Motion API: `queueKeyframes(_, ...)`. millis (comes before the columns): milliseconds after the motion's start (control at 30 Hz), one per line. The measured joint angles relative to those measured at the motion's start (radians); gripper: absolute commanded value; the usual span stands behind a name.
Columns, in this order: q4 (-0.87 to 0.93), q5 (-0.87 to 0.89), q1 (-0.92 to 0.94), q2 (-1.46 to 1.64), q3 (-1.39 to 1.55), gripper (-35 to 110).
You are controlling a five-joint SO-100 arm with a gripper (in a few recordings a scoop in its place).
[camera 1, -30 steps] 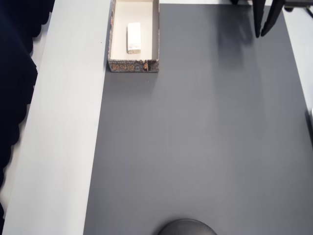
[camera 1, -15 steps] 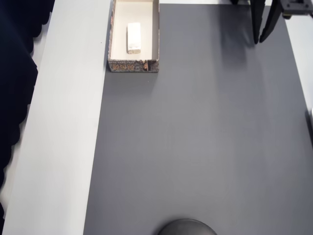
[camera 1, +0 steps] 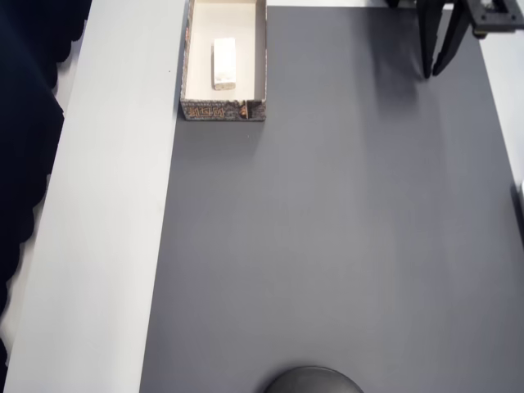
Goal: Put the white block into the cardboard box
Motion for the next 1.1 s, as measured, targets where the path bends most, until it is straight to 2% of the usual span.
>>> queueKeyframes(1100, -0.009, 0.072, 0.103, 0.0, 0.005, -2)
